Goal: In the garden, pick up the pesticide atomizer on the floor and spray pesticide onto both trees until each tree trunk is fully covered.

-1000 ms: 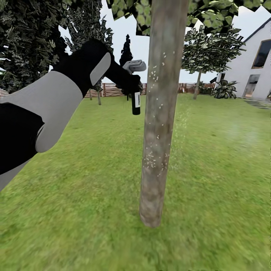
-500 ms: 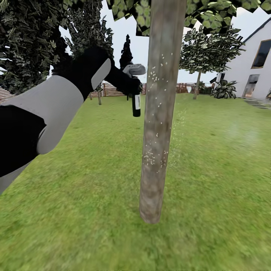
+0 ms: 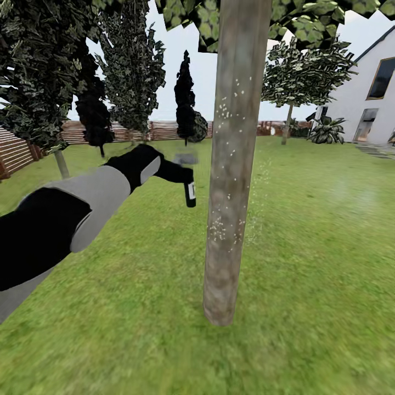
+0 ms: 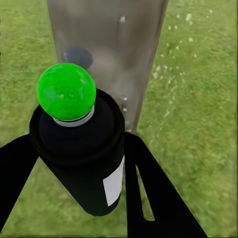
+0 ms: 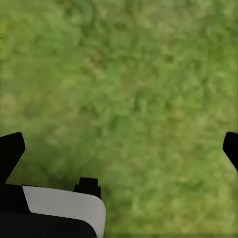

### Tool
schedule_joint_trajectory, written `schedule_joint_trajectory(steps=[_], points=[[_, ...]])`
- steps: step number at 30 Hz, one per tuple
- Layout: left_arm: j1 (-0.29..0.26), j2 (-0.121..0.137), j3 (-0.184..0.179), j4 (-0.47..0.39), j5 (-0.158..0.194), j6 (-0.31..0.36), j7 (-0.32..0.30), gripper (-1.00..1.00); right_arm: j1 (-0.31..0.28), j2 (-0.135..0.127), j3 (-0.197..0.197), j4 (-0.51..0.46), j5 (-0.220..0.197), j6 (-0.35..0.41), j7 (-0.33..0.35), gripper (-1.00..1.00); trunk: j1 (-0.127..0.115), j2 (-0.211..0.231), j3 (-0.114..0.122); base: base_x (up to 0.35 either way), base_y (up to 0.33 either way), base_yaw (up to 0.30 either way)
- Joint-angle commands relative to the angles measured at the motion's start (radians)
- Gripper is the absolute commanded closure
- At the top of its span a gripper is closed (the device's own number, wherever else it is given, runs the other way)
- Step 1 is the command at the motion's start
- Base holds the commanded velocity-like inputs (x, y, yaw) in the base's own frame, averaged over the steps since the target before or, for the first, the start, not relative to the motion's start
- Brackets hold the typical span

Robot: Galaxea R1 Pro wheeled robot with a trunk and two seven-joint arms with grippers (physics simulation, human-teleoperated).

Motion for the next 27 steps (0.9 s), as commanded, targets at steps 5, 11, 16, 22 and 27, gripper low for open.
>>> schedule_joint_trajectory(steps=[5, 11, 16, 22, 27], points=[[0.09, 0.0, 0.006, -0.001, 0.003, -0.093, -0.003, 1.0, 0.0, 0.0, 0.0, 0.0, 0.0, 0.0, 0.0, -1.0, 0.0, 0.0, 0.0, 0.0, 0.0, 0.0], [0.147, 0.0, 0.005, -0.005, 0.003, -0.117, -0.007, 1.0, 0.0, 0.0, 0.001, 0.0, 0.001, 0.0, 0.0, -1.0, 0.0, 0.0, 0.0, 0.0, 0.0, 0.0], [0.224, 0.0, 0.006, -0.002, 0.002, -0.185, -0.001, 1.0, 0.0, 0.0, 0.002, 0.0, 0.001, 0.0, 0.0, -1.0, 0.0, 0.0, 0.0, 0.0, 0.0, 0.0], [0.293, 0.0, 0.007, -0.022, 0.003, -0.272, 0.005, 1.0, 0.0, 0.001, 0.002, 0.0, 0.001, 0.0, 0.0, -1.0, 0.0, 0.0, 0.0, 0.0, 0.0, 0.0], [0.295, 0.0, 0.015, -0.259, 0.005, -0.092, 0.022, 1.0, 0.0, 0.0, 0.002, 0.0, 0.001, 0.0, 0.0, -1.0, 0.0, 0.0, 0.0, 0.0, 0.0, 0.0]])
